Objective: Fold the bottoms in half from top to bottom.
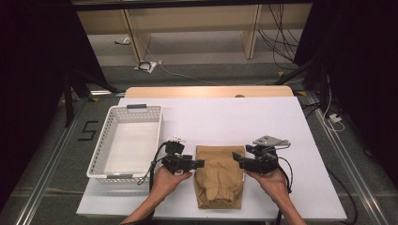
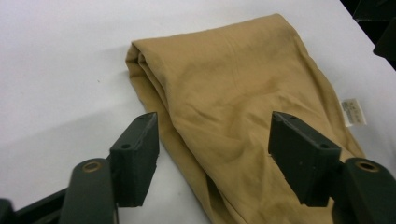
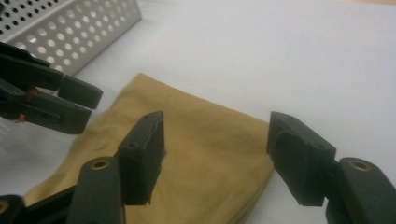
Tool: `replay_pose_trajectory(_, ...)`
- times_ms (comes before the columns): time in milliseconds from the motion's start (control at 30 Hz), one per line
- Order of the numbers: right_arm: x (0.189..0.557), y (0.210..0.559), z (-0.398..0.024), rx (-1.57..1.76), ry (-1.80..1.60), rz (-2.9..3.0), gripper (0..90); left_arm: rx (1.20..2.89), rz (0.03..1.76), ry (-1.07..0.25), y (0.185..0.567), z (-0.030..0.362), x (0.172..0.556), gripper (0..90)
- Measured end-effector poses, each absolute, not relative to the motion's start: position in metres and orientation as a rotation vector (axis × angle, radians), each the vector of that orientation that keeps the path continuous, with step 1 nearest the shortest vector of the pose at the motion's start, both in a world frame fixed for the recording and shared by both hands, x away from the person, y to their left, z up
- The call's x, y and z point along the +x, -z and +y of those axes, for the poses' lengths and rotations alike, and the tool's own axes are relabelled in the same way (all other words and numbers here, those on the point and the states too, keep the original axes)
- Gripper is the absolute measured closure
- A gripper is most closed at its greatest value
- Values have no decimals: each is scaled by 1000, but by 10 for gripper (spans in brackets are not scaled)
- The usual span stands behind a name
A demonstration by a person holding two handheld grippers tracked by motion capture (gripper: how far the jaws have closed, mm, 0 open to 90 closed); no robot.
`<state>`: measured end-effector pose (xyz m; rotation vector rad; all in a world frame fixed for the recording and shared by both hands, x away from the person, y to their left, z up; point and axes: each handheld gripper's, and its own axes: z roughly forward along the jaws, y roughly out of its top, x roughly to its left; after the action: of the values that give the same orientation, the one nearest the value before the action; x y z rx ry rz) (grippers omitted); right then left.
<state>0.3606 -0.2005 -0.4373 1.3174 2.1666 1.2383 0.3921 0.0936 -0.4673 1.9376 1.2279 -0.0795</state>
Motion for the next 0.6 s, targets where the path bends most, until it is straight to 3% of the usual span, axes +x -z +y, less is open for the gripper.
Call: replay_pose_trajectory(600,331,431,-201,1273,-1345,2118,295,1947,1216,114,464,95,381,257)
